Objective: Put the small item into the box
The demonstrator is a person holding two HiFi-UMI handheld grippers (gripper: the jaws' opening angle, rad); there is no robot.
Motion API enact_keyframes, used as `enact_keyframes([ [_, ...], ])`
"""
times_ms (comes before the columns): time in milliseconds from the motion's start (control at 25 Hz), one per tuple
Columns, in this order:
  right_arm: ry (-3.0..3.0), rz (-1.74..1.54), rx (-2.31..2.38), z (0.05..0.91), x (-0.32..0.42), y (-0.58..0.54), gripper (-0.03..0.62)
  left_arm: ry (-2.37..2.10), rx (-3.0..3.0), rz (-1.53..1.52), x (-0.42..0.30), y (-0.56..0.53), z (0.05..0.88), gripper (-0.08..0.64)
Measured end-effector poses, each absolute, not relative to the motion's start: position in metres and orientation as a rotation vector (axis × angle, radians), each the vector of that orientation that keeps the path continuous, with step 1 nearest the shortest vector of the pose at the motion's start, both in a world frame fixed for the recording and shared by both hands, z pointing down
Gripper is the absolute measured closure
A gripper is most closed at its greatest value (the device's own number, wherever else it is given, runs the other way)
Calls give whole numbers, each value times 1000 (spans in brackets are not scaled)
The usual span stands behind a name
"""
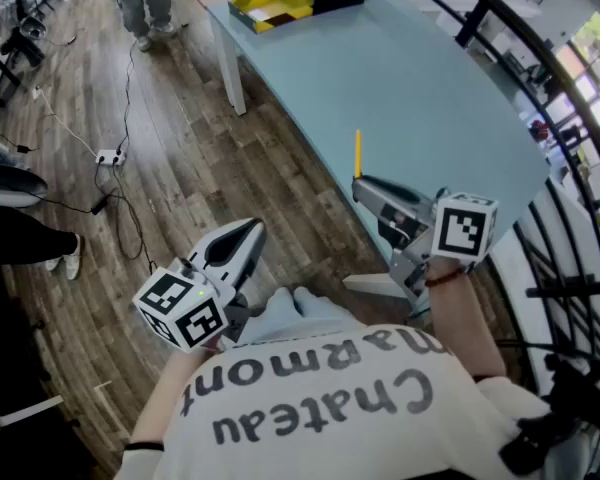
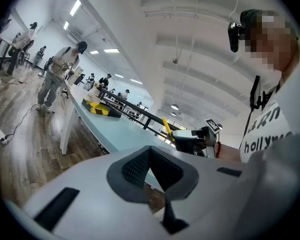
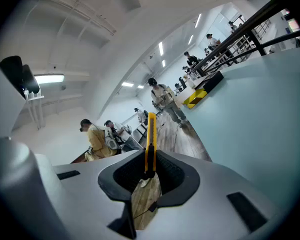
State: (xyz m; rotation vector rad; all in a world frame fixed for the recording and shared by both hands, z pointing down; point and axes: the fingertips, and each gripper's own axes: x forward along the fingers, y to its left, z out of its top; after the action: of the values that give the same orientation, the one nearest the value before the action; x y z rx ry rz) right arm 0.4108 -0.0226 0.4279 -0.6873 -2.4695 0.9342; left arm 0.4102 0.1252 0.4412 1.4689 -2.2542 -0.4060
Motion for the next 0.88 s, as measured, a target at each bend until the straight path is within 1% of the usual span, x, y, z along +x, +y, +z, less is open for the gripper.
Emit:
enact_keyframes([
  [440,-2443,964,-660,439,391,-19,506,-2247,1452,-418,387,131,440,558],
  [680,-2449,1037,-621,438,351,-20,506,-2208,1488,-425,347,132,441,558],
  [880,-2465,1056,-558,428,309,-16,506,-2171,1544,-410,299,136,427,558],
])
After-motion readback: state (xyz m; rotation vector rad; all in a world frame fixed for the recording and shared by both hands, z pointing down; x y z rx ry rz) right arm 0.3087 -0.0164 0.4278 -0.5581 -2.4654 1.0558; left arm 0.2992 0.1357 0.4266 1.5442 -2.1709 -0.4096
